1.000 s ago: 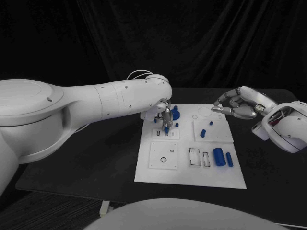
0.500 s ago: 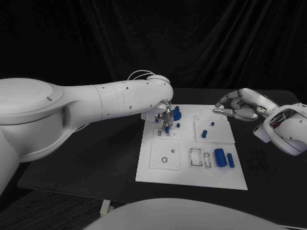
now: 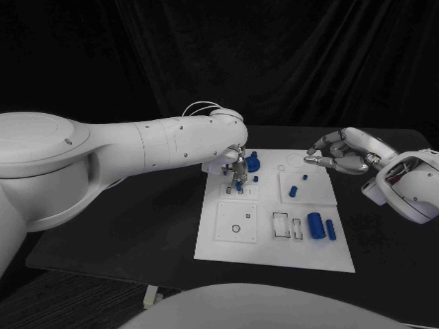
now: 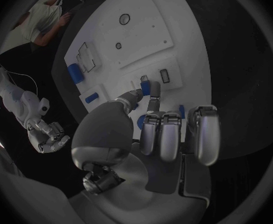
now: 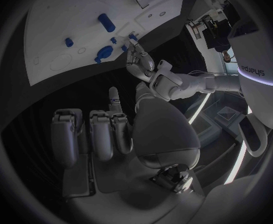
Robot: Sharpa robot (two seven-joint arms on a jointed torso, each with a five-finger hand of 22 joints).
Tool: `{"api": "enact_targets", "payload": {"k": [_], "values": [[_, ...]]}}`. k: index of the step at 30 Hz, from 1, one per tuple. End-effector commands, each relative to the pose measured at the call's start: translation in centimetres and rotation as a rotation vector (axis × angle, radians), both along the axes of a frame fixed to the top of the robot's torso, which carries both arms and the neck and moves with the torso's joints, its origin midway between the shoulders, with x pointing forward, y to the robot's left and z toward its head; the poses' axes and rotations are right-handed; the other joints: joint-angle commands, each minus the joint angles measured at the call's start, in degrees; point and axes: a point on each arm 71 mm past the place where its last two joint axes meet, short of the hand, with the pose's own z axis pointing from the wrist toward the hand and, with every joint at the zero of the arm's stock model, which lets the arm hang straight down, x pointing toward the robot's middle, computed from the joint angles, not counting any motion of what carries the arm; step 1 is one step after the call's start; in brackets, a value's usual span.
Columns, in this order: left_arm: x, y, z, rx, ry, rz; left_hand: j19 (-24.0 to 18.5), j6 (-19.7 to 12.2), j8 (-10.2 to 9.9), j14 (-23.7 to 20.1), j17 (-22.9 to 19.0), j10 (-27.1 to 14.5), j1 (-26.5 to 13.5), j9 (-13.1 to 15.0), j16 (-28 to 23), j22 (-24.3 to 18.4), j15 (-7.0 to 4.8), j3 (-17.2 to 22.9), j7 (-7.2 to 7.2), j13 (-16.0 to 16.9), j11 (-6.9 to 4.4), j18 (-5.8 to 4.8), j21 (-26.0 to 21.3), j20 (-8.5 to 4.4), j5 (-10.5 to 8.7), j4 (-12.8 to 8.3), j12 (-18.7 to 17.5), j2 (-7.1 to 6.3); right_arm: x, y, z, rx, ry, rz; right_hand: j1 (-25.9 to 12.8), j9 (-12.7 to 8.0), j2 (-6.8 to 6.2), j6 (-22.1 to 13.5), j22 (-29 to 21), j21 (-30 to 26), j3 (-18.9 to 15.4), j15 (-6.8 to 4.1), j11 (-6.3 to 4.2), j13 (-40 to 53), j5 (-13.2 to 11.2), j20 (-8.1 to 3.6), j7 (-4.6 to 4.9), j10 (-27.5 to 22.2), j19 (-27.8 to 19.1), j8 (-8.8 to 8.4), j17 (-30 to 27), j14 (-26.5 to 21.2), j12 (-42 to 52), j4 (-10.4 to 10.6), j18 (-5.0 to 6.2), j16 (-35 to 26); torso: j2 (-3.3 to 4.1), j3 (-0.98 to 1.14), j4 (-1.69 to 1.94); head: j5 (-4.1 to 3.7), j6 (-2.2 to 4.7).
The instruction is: Assemble the parts on the task board
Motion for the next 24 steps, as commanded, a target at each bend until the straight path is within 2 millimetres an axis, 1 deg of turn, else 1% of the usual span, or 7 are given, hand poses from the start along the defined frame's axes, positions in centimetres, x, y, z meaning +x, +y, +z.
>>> {"api": "enact_targets", "payload": {"k": [1, 5, 12, 18, 24], "values": [[-0.16, 0.15, -0.04, 0.037, -0.008, 0.025, -0.1, 0.0, 0.4, 5.9, 15.1, 5.9, -0.4, 0.2, 0.1, 4.2, -0.38, 0.5, -0.23, 15.1, -0.18, -0.28, -0.3, -0.22, 0.11, 0.0, -0.2, 0.35, -0.01, -0.02, -0.19, -0.006, 0.012, -0.01, 0.8, 0.0, 0.0, 0.2, 14.3, -0.1, -0.1, 0.42, 0.49, 15.1, 0.2, 0.39, 0.01, 6.0, 4.8, -0.19, 15.1, 6.2, 0.2, -0.2, 0.13, 0.1, 0.06, 0.0, -0.04, 0.07, 0.0], [-0.28, 0.14, -0.07, 0.034, -0.009, 0.024, -0.1, 0.0, 0.4, 5.9, 15.1, 5.9, -0.5, 0.2, 0.1, 4.2, -0.39, 0.6, -0.24, 15.1, -0.2, -0.26, -0.4, -0.22, 0.09, 0.0, -0.2, 0.35, -0.02, -0.03, -0.23, -0.006, 0.013, -0.011, 0.9, 0.0, 0.02, 0.2, 14.3, -0.2, -0.1, 0.42, 0.5, 15.1, 0.2, 0.39, 0.01, 6.0, 4.8, -0.22, 15.1, 6.2, 0.2, -0.2, 0.14, 0.1, 0.03, 0.01, -0.03, 0.19, 0.0], [-0.47, 0.16, -0.16, 0.026, -0.014, 0.027, -0.3, 0.1, 0.4, 5.9, 15.1, 5.9, -0.7, 0.4, 0.1, 3.9, -0.41, 0.8, -0.26, 15.1, -0.22, -0.18, -0.7, -0.24, 0.04, 0.1, -0.2, 0.34, -0.07, -0.04, -0.31, -0.006, 0.015, -0.012, 1.0, 0.0, 0.05, 0.2, 14.3, -0.2, -0.1, 0.42, 0.5, 15.1, 0.3, 0.4, 0.01, 6.0, 4.8, -0.25, 15.1, 6.2, 0.2, -0.2, 0.15, 0.1, 0.0, 0.01, -0.05, 0.17, 0.0], [-0.53, 0.17, -0.23, 0.022, -0.017, 0.03, -0.3, 0.1, 0.5, 5.9, 15.1, 5.9, -0.7, 0.5, 0.1, 3.7, -0.42, 1.0, -0.28, 15.1, -0.23, -0.15, -0.8, -0.24, 0.05, 0.1, -0.2, 0.35, -0.08, 0.0, -0.37, -0.006, 0.016, -0.011, 1.0, 0.0, 0.05, 0.2, 14.3, -0.2, -0.1, 0.42, 0.5, 15.1, 0.3, 0.4, 0.01, 6.0, 4.8, -0.25, 15.1, 6.2, 0.2, -0.2, 0.15, 0.1, -0.03, 0.05, -0.08, 0.24, 0.0], [-0.59, 0.24, -0.32, 0.021, -0.017, 0.032, -0.4, 0.0, 0.5, 5.9, 15.1, 5.9, -0.8, 0.6, 0.1, 3.6, -0.44, 1.1, -0.3, 15.1, -0.25, -0.12, -0.9, -0.26, 0.07, 0.1, -0.2, 0.35, -0.07, -0.04, -0.41, -0.007, 0.017, -0.013, 1.0, 0.0, 0.05, 0.2, 14.3, -0.2, -0.1, 0.42, 0.5, 15.1, 0.3, 0.4, 0.01, 6.0, 4.8, -0.25, 15.1, 6.2, 0.2, -0.2, 0.15, 0.1, -0.01, 0.02, -0.08, 0.25, 0.0]]}}
